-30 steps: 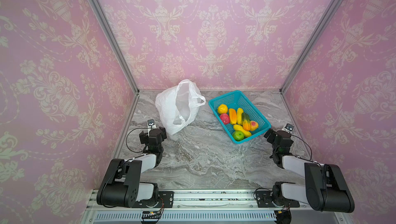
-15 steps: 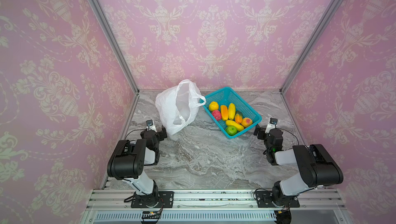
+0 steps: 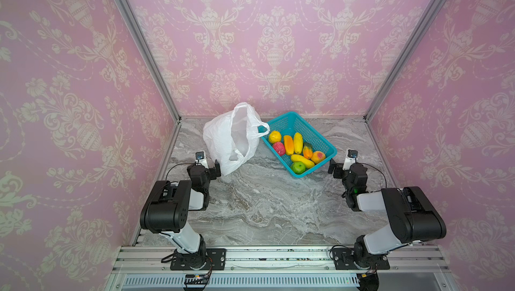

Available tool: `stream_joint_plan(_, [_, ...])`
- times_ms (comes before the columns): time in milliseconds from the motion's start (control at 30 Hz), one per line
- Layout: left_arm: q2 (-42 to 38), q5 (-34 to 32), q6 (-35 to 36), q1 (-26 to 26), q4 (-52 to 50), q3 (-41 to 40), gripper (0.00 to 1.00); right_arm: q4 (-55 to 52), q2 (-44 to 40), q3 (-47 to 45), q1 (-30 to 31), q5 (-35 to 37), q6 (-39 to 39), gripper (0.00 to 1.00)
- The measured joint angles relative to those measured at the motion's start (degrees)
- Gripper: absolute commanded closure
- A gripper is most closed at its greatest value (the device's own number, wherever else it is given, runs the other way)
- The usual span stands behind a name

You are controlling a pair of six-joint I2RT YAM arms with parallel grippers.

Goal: Untie the knot of the plastic bag and take out the fruit
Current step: Reset both arms

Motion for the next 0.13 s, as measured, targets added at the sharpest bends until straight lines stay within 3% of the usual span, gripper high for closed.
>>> stream_joint_plan(133, [0.00,0.00,0.22,0.00,-0.02,0.00,0.01,-1.05,0.00,0.20,0.00,-0.59,-0.33,0.00])
